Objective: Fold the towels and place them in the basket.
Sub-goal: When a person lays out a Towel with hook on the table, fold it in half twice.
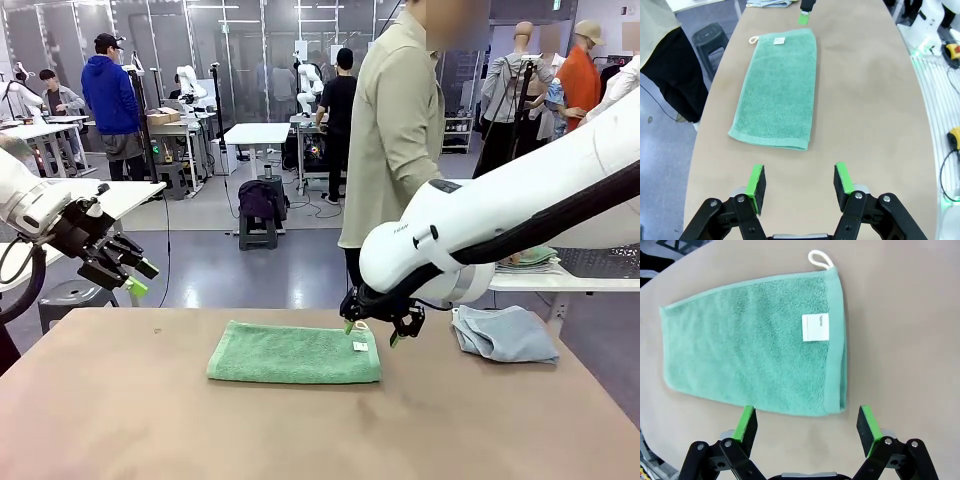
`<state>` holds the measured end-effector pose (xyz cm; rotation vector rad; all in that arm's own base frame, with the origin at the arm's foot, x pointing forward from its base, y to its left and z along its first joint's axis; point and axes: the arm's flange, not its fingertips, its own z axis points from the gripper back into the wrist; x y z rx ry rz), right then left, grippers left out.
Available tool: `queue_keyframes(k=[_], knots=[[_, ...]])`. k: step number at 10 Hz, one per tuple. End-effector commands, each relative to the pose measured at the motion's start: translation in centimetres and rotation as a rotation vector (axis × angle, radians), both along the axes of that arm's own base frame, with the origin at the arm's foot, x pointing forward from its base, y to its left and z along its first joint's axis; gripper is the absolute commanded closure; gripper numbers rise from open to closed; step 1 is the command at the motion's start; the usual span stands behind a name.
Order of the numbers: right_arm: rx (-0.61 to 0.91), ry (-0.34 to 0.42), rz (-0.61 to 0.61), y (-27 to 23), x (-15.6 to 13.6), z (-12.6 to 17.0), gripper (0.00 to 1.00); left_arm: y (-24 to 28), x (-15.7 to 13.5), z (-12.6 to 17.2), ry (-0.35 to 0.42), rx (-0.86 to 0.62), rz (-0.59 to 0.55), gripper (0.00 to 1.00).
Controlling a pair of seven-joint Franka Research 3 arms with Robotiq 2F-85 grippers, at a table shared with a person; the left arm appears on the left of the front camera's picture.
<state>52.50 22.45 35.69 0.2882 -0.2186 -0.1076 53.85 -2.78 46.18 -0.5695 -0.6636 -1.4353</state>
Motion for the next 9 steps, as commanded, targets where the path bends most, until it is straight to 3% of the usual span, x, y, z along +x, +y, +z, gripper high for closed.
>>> queue_keyframes(k=[1, 9], knots=[[-0.043, -0.027, -0.003, 0.6, 1.0, -0.8, 0.0, 0.1, -0.3, 0.2, -0.003, -0.001, 0.0, 0.3], [-0.147, 0.013, -0.016, 2.2, 3.2, -4.7, 0.0, 0.1, -0.3, 0.2, -0.003, -0.001, 0.0, 0.3]])
